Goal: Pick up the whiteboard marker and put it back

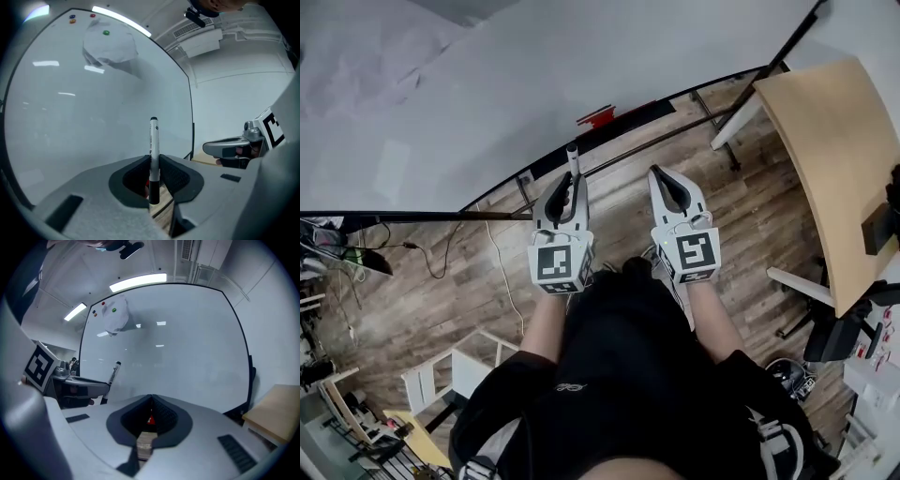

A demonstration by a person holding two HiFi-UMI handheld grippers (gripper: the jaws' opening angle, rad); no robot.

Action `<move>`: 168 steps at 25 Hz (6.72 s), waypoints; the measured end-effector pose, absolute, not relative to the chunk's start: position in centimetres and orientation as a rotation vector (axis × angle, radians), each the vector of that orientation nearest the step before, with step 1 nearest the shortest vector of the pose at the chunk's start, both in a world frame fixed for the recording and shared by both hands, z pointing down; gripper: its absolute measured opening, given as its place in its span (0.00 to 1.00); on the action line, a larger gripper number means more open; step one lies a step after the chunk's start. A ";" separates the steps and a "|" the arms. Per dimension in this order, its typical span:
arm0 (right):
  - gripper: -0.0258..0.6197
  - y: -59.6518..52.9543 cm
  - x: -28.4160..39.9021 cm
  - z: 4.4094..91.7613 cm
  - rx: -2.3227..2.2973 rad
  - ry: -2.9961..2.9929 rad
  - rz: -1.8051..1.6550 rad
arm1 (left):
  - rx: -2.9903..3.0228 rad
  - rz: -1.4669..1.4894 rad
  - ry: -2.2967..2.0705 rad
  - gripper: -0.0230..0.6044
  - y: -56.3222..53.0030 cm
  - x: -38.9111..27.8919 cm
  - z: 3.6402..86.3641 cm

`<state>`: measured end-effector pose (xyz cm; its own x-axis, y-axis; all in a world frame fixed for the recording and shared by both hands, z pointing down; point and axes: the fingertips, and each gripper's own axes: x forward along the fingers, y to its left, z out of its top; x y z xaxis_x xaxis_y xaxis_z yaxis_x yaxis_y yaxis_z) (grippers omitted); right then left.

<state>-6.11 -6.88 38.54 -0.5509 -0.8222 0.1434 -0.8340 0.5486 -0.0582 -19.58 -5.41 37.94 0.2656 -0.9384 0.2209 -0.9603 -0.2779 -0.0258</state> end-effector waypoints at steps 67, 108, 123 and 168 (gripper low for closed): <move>0.04 -15.7 -2.0 45.2 1.333 -2.583 0.317 | 2.440 1.359 -1.419 0.14 -15.7 -16.0 49.2; 0.04 -19.1 -3.7 49.7 1.352 -2.452 0.478 | 2.288 1.899 -0.905 0.14 -20.1 -18.5 63.2; 0.04 -18.1 -2.4 49.0 1.338 -2.461 0.437 | 2.234 1.845 -1.091 0.19 -20.9 -19.2 61.9; 0.04 -4.4 -14.0 42.1 0.928 -2.791 0.178 | 2.049 0.372 -2.064 0.05 0.9 -23.9 41.7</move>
<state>-14.01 -4.39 42.09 -0.7846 -0.5793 0.2207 -0.6027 0.7962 -0.0526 -23.86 0.91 41.66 -0.0121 -0.9467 0.3220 -0.9995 0.0022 -0.0311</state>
